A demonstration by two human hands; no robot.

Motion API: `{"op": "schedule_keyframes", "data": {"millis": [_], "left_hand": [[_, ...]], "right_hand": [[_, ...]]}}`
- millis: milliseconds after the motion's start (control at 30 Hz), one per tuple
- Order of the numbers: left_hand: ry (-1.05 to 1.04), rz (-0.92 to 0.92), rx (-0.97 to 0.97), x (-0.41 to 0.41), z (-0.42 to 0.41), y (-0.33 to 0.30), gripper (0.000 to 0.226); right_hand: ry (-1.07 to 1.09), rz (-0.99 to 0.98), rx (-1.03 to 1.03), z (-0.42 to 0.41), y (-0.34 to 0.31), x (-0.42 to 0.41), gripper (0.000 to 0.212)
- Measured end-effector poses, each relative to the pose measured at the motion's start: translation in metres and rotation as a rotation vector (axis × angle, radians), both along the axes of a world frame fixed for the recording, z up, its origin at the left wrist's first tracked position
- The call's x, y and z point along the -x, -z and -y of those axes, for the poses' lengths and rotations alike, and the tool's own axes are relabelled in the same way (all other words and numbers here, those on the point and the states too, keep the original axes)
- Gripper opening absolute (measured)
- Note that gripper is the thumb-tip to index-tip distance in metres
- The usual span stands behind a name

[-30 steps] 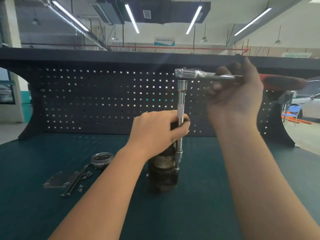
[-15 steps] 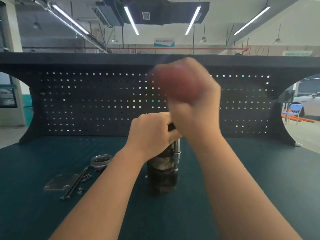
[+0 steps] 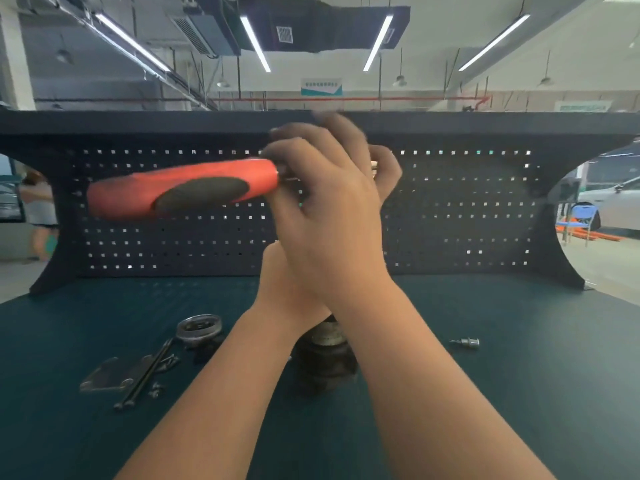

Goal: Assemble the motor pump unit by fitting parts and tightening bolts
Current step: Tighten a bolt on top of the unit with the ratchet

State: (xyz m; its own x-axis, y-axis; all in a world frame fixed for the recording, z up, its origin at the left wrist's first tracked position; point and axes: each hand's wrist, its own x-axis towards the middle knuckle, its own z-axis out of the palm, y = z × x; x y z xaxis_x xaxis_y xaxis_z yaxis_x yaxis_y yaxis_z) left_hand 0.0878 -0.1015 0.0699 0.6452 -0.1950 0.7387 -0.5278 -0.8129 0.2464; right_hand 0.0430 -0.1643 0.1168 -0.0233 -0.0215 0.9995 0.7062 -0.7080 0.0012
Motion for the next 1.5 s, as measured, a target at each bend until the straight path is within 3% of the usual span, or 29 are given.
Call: {"op": "schedule_keyframes", "data": {"millis": [33,100,200,267,333,400,500,600,667,700,867,933,1000,1067,1167,1233,1300,1367,1433,1500], "left_hand": [[-0.01,0.011,-0.019,0.0,-0.001,-0.001,0.006],[-0.029,0.075,-0.08,0.004,0.001,-0.004,0.026],[-0.012,0.177,-0.083,0.01,0.001,-0.01,0.034],[-0.027,0.16,-0.098,0.01,0.002,-0.01,0.041],[-0.039,0.153,-0.114,0.007,0.003,-0.008,0.048],[-0.043,0.14,-0.114,0.008,0.003,-0.009,0.042],[-0.009,0.161,-0.091,0.014,0.003,-0.01,0.032],[-0.059,0.107,-0.095,0.008,0.003,-0.005,0.032],[-0.123,0.044,-0.15,0.005,0.005,-0.003,0.019],[-0.145,0.043,-0.17,0.004,0.006,-0.003,0.015],[-0.083,0.114,-0.154,0.012,0.013,-0.005,0.038],[-0.055,0.126,-0.146,0.017,0.014,-0.008,0.033],[0.002,0.155,-0.12,0.02,0.012,-0.01,0.023],[0.034,0.204,-0.074,0.02,0.008,-0.011,0.029],[-0.073,0.173,-0.116,0.01,0.001,-0.008,0.043],[-0.074,0.168,-0.112,0.006,0.0,-0.008,0.039],[-0.068,0.183,-0.102,0.007,0.002,-0.007,0.04],[-0.073,0.182,-0.105,0.007,0.003,-0.009,0.048],[-0.082,0.176,-0.131,0.008,0.004,-0.011,0.057],[-0.036,0.168,-0.099,0.013,0.005,-0.011,0.05]], "right_hand": [[-0.031,-0.027,0.004,0.002,0.0,-0.001,0.02],[-0.159,-0.02,-0.082,0.012,0.0,0.0,0.027],[-0.501,0.0,-0.412,0.031,-0.003,0.001,0.024],[-0.695,-0.146,-0.763,0.047,-0.009,-0.003,0.026],[-0.797,-0.361,-0.946,0.057,-0.012,-0.009,0.025],[-0.787,-0.31,-0.914,0.055,-0.011,-0.008,0.024],[-0.707,-0.005,-0.632,0.033,-0.007,0.006,0.022],[-0.281,0.011,-0.246,0.012,-0.002,0.006,0.032],[-0.063,0.017,-0.136,0.007,0.002,0.003,0.037],[-0.06,0.014,-0.151,0.007,0.003,0.004,0.037],[-0.102,0.068,-0.136,0.021,0.004,-0.001,0.033],[-0.149,0.114,-0.073,0.027,0.005,-0.004,0.032],[-0.334,0.106,-0.073,0.03,0.004,-0.004,0.029],[-0.535,0.067,-0.183,0.033,0.003,-0.005,0.026],[-0.712,-0.023,-0.508,0.048,-0.002,-0.011,0.024],[-0.952,-0.233,-0.735,0.063,-0.007,-0.015,0.026],[-1.146,-0.43,-0.833,0.072,-0.007,-0.017,0.027],[-1.071,-0.357,-0.838,0.069,-0.006,-0.015,0.025],[-0.872,-0.129,-0.786,0.057,-0.006,-0.009,0.019],[-0.672,-0.02,-0.628,0.041,-0.004,-0.002,0.014]]}}
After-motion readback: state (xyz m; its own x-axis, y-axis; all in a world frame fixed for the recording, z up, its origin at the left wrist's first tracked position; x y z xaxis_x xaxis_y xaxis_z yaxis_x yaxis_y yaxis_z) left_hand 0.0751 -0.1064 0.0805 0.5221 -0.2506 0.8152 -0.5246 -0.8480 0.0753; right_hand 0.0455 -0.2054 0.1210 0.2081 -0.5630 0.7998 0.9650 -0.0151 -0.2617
